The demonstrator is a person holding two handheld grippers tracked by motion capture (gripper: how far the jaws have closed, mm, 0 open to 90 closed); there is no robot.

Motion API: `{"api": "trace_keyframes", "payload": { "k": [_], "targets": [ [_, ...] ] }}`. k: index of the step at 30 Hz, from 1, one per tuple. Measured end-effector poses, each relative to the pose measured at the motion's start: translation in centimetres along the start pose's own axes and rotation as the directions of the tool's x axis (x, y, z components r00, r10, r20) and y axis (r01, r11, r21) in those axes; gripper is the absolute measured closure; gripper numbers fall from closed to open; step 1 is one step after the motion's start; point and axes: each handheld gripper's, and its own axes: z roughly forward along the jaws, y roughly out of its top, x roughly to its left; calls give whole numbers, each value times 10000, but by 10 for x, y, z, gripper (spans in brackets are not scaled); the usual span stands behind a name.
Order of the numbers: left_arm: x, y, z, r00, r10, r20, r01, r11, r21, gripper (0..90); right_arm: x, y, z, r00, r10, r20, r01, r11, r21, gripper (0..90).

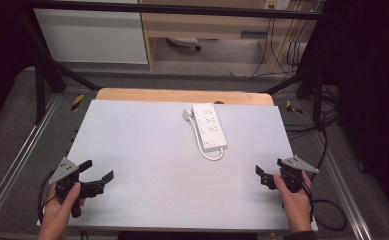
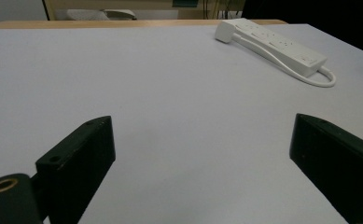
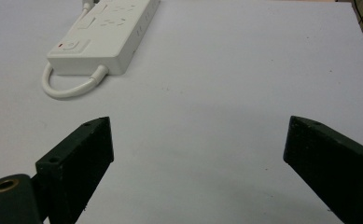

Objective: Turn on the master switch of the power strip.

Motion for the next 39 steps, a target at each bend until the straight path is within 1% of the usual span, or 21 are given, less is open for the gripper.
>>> {"api": "trace_keyframes", "payload": {
  "k": [4, 9, 13, 18, 20, 24, 28, 30, 34, 39],
  "targets": [
    [1, 0, 1, 10000, -56, -25, 56, 10000, -29, 68, 1, 1, 1, 9999, -24, -117, 24, 10000, 53, 70],
    [0, 0, 1, 10000, 31, -41, -31, 10000, 25, 66, 3, 3, -1, 9998, -75, -165, 73, 9999, -105, 56],
    [-1, -1, 1, 10000, 28, -68, -27, 10000, 84, 66, 4, 4, -2, 9997, -158, -164, 155, 9997, -190, 54],
    [-1, -1, 2, 10000, 6, -35, -5, 10000, 29, 65, 5, 6, -2, 9995, -230, -237, 222, 9992, -327, 55],
    [-2, 0, 2, 10000, 47, -19, -47, 10000, -30, 64, 5, 7, -3, 9994, -230, -263, 219, 9989, -414, 54],
    [-2, -1, 2, 10000, 28, -37, -28, 10000, 40, 64, 7, 8, -4, 9993, -202, -312, 188, 9988, -452, 50],
    [-2, -1, 1, 10000, 79, -52, -79, 10000, 32, 62, 12, 10, -4, 9984, -246, -501, 223, 9986, -471, 42],
    [-2, -1, 2, 9999, 99, -39, -99, 9999, 40, 62, 13, 10, -4, 9981, -312, -524, 287, 9985, -471, 41],
    [-2, -1, 3, 9999, 111, 0, -111, 9999, 79, 62, 18, 13, -5, 9973, -326, -655, 286, 9977, -612, 44],
    [-3, -1, 2, 9999, 119, -42, -119, 9999, 67, 62, 24, 17, -8, 9965, -203, -805, 139, 9968, -792, 42]
  ]
}}
